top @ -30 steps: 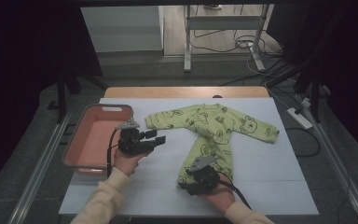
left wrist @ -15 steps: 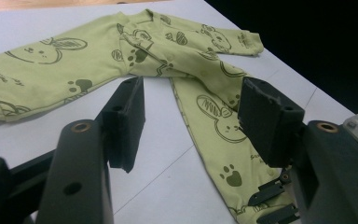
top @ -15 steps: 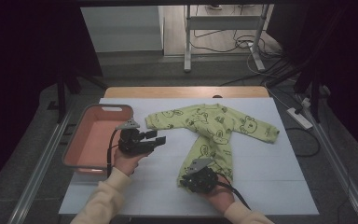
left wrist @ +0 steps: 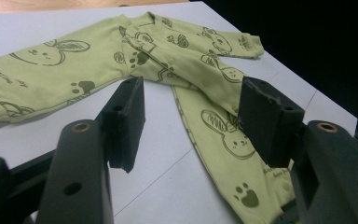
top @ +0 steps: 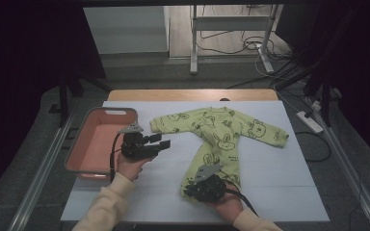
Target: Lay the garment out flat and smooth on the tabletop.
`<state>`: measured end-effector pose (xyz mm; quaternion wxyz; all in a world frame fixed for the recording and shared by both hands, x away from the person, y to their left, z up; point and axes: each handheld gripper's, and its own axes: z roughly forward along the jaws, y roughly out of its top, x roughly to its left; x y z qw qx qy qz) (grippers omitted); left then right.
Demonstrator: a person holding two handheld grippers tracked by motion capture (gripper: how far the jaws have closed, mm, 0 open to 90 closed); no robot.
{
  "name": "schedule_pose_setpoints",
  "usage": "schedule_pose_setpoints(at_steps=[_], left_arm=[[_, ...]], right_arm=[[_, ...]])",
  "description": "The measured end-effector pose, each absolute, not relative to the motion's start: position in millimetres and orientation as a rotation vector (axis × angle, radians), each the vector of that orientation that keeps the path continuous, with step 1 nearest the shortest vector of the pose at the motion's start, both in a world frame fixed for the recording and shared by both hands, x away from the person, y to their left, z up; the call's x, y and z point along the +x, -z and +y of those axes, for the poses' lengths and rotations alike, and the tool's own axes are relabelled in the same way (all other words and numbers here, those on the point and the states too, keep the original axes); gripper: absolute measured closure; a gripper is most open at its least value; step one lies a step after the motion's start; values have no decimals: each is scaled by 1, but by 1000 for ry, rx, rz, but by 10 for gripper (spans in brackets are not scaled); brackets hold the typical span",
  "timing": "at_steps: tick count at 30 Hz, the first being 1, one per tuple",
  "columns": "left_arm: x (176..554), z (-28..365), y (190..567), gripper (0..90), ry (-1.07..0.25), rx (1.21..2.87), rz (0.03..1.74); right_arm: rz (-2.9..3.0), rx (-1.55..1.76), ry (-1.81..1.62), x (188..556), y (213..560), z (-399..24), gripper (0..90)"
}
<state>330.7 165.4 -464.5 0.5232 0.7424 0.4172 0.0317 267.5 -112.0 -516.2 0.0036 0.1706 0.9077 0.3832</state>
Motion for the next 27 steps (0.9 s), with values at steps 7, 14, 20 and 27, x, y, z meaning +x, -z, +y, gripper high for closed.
schedule_pose_setpoints(at_steps=[7,14,20,27], left_arm=[[331,167,464,415,-77,1773,1002],[331,167,465,415,-75,1775,1002],[331,167,465,415,-73,1774,1004],[331,167,465,415,-74,1774,1001]], right_arm=[[2904,427,-1211,255,515,-107,808],[2916,390,-1236,250,513,-106,808],[2926,367,-1267,247,511,-107,808],[2971,288,-1243,239,513,-102,808]])
